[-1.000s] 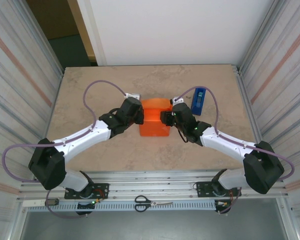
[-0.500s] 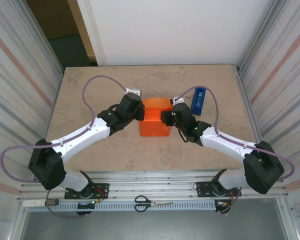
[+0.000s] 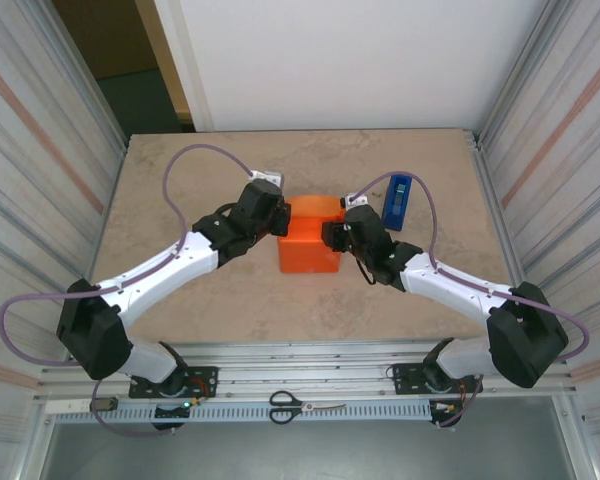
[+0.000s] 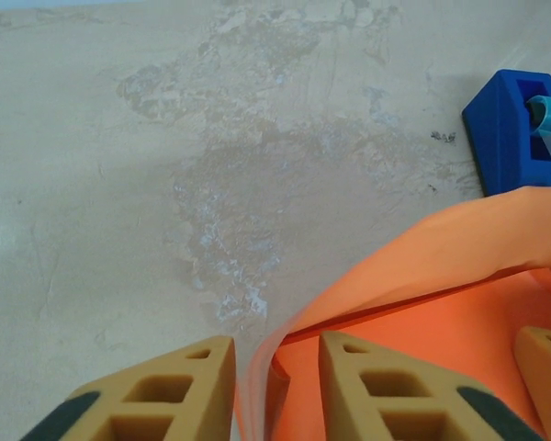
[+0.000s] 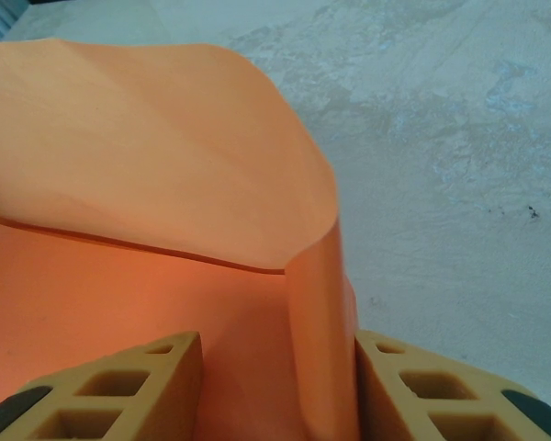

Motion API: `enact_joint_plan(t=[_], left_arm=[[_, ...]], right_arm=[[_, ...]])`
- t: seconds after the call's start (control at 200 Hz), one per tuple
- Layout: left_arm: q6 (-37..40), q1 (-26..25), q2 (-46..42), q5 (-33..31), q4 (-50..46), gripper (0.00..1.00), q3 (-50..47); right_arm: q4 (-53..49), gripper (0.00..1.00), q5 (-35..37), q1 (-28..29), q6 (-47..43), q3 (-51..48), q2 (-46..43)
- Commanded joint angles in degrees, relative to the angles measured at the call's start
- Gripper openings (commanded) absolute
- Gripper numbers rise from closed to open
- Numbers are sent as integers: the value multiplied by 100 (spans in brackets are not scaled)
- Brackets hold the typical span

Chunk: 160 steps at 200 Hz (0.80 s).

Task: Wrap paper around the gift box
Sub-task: Fold the wrapping paper for the sixth time on the gift box.

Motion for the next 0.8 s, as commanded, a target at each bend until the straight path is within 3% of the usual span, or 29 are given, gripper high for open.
enact_joint_plan(t=[0.0, 0.065, 0.246, 0.426, 0.581, 0.797], left_arm=[[16, 35, -198, -17, -160, 38, 192], [24, 40, -230, 72, -206, 53, 183], [20, 184, -53, 960, -440, 76, 185], [-58, 214, 123, 1125, -409, 86, -59], [-94, 307, 374, 1301, -391, 85, -92], [-112, 371, 539, 1376, -327, 70, -313]], right_arm=[[-641, 45, 122, 30, 2, 25, 94], [-633, 45, 114, 30, 14, 27, 96], [-587, 46, 52, 36, -5, 103, 91], [-634, 47, -33, 34, -60, 285, 145], [-626, 48, -122, 31, -40, 336, 140], [-741, 55, -324, -29, -170, 664, -69]])
